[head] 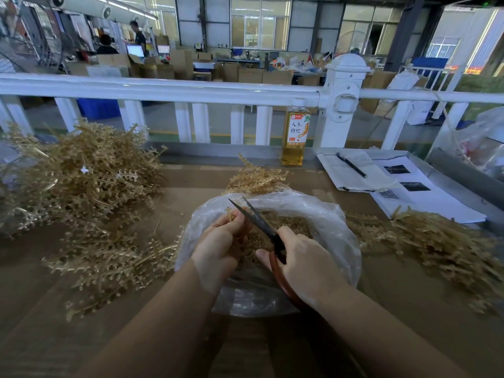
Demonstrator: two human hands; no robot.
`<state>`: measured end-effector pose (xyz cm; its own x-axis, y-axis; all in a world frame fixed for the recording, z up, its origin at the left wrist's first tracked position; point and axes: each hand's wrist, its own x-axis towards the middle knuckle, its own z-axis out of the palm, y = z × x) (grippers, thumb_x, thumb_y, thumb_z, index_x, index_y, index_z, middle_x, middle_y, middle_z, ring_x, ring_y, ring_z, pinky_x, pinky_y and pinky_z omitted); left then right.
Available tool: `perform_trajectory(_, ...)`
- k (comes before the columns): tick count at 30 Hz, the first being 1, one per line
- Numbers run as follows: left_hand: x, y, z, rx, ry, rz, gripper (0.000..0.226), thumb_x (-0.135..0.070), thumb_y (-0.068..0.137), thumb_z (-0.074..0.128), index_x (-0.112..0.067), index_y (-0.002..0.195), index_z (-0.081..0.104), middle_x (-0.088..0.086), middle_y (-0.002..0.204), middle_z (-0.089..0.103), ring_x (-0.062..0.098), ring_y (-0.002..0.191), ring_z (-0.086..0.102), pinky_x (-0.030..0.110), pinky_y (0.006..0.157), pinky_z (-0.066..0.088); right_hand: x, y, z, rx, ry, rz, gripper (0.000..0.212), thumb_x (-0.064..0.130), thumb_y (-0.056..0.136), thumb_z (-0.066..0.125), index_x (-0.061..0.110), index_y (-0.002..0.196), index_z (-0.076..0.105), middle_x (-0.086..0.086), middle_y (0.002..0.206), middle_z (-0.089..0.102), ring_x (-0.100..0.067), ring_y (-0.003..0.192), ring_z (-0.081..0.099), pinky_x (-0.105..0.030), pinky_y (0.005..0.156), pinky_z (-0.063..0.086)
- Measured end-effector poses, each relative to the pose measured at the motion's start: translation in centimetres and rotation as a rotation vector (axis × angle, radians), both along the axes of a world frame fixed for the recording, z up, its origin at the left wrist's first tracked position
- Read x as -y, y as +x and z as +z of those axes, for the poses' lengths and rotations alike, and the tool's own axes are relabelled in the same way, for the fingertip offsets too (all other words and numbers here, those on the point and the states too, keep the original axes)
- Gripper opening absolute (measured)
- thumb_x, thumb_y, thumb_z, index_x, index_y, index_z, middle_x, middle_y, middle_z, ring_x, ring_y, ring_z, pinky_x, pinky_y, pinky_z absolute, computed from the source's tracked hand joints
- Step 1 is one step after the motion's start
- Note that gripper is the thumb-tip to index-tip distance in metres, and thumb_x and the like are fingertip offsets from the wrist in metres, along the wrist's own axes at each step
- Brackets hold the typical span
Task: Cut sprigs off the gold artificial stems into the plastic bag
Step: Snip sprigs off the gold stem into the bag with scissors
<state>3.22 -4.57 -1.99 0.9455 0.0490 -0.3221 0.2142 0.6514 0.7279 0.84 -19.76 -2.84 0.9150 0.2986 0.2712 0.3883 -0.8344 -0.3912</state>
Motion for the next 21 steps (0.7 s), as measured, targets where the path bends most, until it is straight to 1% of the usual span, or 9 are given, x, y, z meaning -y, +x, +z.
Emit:
perform_trajectory(2,-0.06,-0.13,0.06,-0.003,0.011,-0.011,0.018,-0.004,0.093,0.052,-0.008,0.078,0.062,0.004,0.06,0.069,0.012,0.05,0.067,0.02,0.041,0.049,-0.06,-0.02,0.07,0.002,-0.012,-0.002,0.041,0.065,0.089,0.042,0.027,0.103,0.045,0.002,0.09,0.057,-0.018,0.089,0.055,-0.031,0.076,0.046)
perform_trajectory(4,-0.1,-0.22,0.05,0.005,0.021,-0.036,0.019,-0.003,0.093,0.051,-0.008,0.078,0.062,0.004,0.06,0.068,0.012,0.049,0.066,0.019,0.041,0.048,-0.16,0.0,0.23,-0.005,-0.012,-0.001,0.038,0.065,0.09,0.041,0.027,0.099,0.042,0.002,0.089,0.056,-0.018,0.088,0.054,-0.031,0.076,0.046)
perform_trajectory(6,-0.08,-0.19,-0.04,0.015,0.025,-0.059,0.019,-0.002,0.093,0.05,-0.007,0.079,0.062,0.004,0.062,0.068,0.012,0.05,0.065,0.019,0.042,0.049,-0.28,0.09,0.47,-0.019,-0.001,0.012,0.038,0.063,0.091,0.04,0.026,0.1,0.042,0.001,0.089,0.056,-0.018,0.087,0.055,-0.032,0.075,0.046)
perform_trajectory(9,-0.06,-0.06,-0.18,0.024,0.031,-0.074,0.019,-0.002,0.092,0.051,-0.009,0.078,0.062,0.003,0.066,0.067,0.011,0.054,0.064,0.022,0.049,0.051,-0.45,0.13,0.76,-0.033,0.013,0.035,0.038,0.061,0.093,0.039,0.024,0.1,0.043,0.0,0.088,0.058,-0.019,0.085,0.057,-0.032,0.075,0.047)
perform_trajectory(11,-0.13,-0.01,-0.31,0.015,0.043,-0.077,0.019,-0.003,0.092,0.052,-0.011,0.077,0.062,0.002,0.069,0.064,0.01,0.058,0.061,0.023,0.056,0.049,-0.51,0.08,0.78,-0.04,0.019,0.045,0.036,0.06,0.093,0.04,0.023,0.095,0.04,0.0,0.085,0.058,-0.02,0.081,0.058,-0.032,0.072,0.045)
perform_trajectory(12,-0.15,-0.02,-0.35,0.012,0.047,-0.078,0.018,-0.003,0.092,0.053,-0.011,0.077,0.061,0.002,0.069,0.063,0.011,0.059,0.059,0.023,0.057,0.047,-0.53,0.08,0.77,-0.045,0.021,0.049,0.036,0.059,0.094,0.04,0.023,0.094,0.039,0.0,0.083,0.058,-0.02,0.079,0.057,-0.032,0.071,0.044)
perform_trajectory(15,-0.22,0.06,-0.51,0.003,0.044,-0.085,0.019,-0.005,0.091,0.054,-0.012,0.074,0.06,0.001,0.066,0.061,0.011,0.058,0.058,0.022,0.054,0.047,-0.62,0.2,0.75,-0.045,0.016,0.056,0.037,0.058,0.094,0.041,0.022,0.091,0.038,0.001,0.075,0.055,-0.021,0.072,0.055,-0.032,0.066,0.042)
perform_trajectory(17,-0.25,0.15,-0.57,-0.001,0.038,-0.088,0.021,-0.005,0.091,0.055,-0.013,0.072,0.059,0.001,0.064,0.062,0.011,0.056,0.06,0.023,0.055,0.048,-0.66,0.26,0.72,-0.034,0.012,0.06,0.036,0.058,0.094,0.041,0.021,0.091,0.039,0.002,0.074,0.056,-0.021,0.071,0.057,-0.032,0.067,0.045)
perform_trajectory(21,-0.24,0.28,-0.69,0.0,0.05,-0.099,0.018,-0.006,0.091,0.055,-0.012,0.074,0.059,0.0,0.058,0.061,0.012,0.053,0.059,0.024,0.053,0.048,-0.69,0.34,0.54,0.008,-0.001,0.053,0.035,0.059,0.094,0.04,0.024,0.091,0.04,0.007,0.07,0.053,-0.019,0.07,0.059,-0.031,0.069,0.048)
